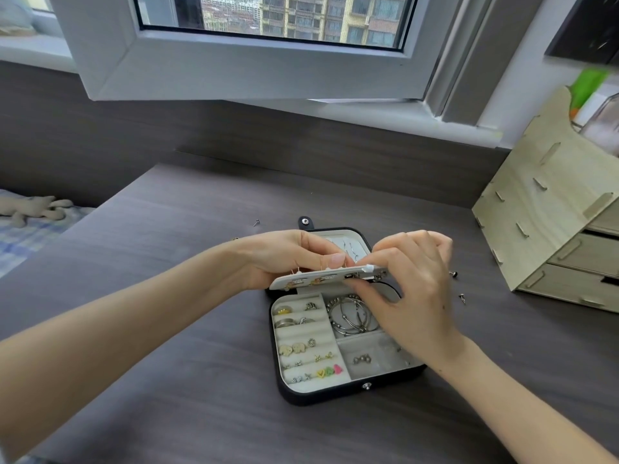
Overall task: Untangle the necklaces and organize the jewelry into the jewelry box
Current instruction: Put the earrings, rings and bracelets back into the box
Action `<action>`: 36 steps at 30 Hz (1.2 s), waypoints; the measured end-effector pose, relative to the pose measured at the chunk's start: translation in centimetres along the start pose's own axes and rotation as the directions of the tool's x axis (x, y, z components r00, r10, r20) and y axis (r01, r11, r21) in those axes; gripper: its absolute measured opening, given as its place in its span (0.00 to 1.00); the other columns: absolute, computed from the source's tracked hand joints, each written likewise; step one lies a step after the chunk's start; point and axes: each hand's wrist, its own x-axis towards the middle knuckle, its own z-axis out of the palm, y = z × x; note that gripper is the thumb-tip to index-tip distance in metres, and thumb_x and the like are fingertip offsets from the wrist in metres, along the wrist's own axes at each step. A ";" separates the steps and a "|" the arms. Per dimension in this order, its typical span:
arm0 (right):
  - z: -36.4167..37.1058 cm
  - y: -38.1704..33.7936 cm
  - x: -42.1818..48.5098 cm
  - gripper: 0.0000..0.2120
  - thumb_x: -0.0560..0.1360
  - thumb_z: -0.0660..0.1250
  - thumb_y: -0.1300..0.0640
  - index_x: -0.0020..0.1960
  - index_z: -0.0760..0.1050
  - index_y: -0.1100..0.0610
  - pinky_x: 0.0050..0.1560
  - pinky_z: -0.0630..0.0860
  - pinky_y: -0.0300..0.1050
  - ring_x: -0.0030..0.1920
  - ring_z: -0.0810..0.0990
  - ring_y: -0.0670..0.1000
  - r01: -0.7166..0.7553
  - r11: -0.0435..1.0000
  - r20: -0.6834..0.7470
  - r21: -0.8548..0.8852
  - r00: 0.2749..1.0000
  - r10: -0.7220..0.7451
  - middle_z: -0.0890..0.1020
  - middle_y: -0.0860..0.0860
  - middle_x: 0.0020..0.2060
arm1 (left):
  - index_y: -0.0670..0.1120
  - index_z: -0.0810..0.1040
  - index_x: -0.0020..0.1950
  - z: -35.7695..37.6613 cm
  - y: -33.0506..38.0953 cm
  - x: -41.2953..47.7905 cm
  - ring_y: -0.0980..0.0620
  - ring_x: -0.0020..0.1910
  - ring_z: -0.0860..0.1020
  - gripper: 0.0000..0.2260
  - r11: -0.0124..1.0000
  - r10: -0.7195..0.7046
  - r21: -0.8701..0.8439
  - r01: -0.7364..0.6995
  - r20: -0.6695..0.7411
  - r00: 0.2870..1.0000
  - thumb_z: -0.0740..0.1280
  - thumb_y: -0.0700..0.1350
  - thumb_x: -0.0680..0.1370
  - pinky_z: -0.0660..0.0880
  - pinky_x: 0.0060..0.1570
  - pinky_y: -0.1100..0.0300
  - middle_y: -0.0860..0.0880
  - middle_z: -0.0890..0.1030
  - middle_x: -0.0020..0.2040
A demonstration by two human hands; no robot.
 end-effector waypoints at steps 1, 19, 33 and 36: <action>0.0 0.0 0.0 0.09 0.69 0.75 0.53 0.37 0.79 0.57 0.49 0.62 0.47 0.41 0.75 0.50 0.000 1.000 0.000 -0.002 1.000 0.000 0.79 0.48 0.37 | 0.47 0.85 0.36 0.0 0.0 0.0 0.59 0.31 0.79 0.11 1.000 0.003 0.002 -0.003 -0.002 1.000 0.64 0.42 0.74 0.73 0.29 0.70 0.52 0.82 0.34; 0.2 0.0 -0.2 0.09 0.68 0.75 0.52 0.37 0.80 0.57 0.48 0.64 0.51 0.41 0.76 0.50 -0.012 1.000 0.005 -0.022 1.000 0.012 0.80 0.48 0.37 | 0.53 0.85 0.40 -0.4 1.0 -0.2 0.46 0.41 0.69 0.06 0.895 0.170 0.431 -0.117 -0.088 0.981 0.74 0.54 0.68 0.67 0.45 0.52 0.37 0.76 0.44; 0.0 -0.1 -0.2 0.08 0.69 0.75 0.53 0.38 0.78 0.55 0.49 0.62 0.51 0.42 0.75 0.50 0.003 1.000 -0.002 0.011 1.000 -0.003 0.79 0.47 0.38 | 0.52 0.81 0.38 -0.8 3.9 0.3 0.62 0.31 0.69 0.04 0.708 0.097 0.700 -0.099 0.043 0.994 0.73 0.44 0.72 0.65 0.33 0.73 0.50 0.77 0.38; 0.0 -0.1 -0.2 0.08 0.68 0.76 0.53 0.37 0.79 0.56 0.49 0.63 0.51 0.42 0.75 0.51 -0.001 1.000 -0.001 -0.003 1.000 0.001 0.79 0.47 0.38 | 0.51 0.81 0.39 -0.6 4.4 0.4 0.62 0.29 0.68 0.04 0.664 0.085 0.739 -0.114 0.077 0.993 0.73 0.43 0.72 0.63 0.31 0.74 0.55 0.75 0.34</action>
